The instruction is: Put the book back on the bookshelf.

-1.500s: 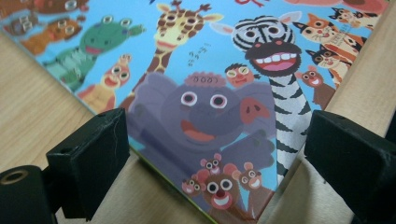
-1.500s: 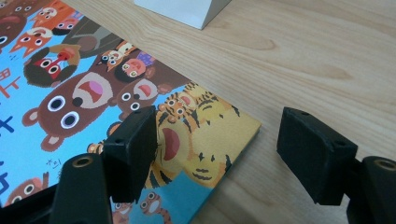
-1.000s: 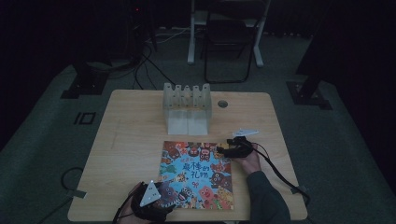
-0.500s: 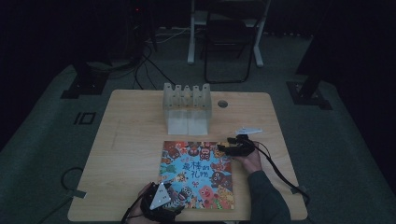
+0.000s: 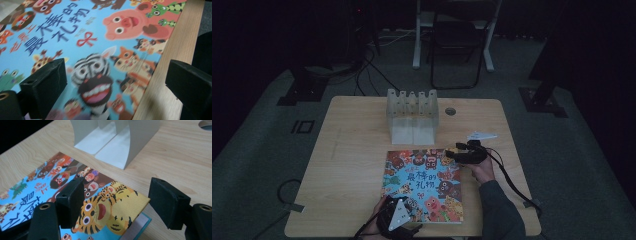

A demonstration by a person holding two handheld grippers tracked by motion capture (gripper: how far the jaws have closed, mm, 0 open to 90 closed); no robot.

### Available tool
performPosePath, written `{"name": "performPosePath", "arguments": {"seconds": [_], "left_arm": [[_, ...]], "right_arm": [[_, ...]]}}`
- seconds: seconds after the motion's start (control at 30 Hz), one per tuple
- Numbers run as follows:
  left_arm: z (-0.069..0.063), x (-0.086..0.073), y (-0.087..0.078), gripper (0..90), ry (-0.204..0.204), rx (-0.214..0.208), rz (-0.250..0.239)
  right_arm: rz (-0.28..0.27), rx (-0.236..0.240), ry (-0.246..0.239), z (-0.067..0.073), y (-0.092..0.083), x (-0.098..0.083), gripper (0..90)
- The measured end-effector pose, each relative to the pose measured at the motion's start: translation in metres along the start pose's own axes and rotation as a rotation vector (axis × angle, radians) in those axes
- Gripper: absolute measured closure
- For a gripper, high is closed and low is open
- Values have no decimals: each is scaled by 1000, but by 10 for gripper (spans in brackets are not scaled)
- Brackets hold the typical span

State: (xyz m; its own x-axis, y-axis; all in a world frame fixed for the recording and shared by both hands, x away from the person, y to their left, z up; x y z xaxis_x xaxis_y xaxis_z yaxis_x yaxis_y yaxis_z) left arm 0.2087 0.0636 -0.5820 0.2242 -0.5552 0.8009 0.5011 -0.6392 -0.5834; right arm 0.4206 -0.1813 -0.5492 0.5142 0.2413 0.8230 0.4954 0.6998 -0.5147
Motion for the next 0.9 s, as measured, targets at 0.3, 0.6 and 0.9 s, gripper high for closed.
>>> {"name": "performPosePath", "arguments": {"seconds": [0.3,0.6,0.9], "left_arm": [[-7,13,23,31,22,65,-30],[-7,18,17,57,32,87,-66],[-7,22,5,80,38,103,-116]], "right_arm": [[-33,17,-2,5,-7,11,290],[-39,16,-13,7,-9,14,291],[-7,-48,-29,18,-14,20,293]]}}
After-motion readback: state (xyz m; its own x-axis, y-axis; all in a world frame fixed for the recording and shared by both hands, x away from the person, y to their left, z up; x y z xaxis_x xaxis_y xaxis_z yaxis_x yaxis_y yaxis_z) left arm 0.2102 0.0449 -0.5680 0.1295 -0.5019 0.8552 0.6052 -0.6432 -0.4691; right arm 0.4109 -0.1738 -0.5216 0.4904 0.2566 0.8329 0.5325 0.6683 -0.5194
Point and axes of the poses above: each handheld gripper's, and its own axes: y roughly forward along the jaws, x roughly out of its top, z roughly to its left, the point moved 4 cm from there along y, roughly forward along the jaws, and after that the axes turned 2 degrees about -y, right-handed, at the moved point
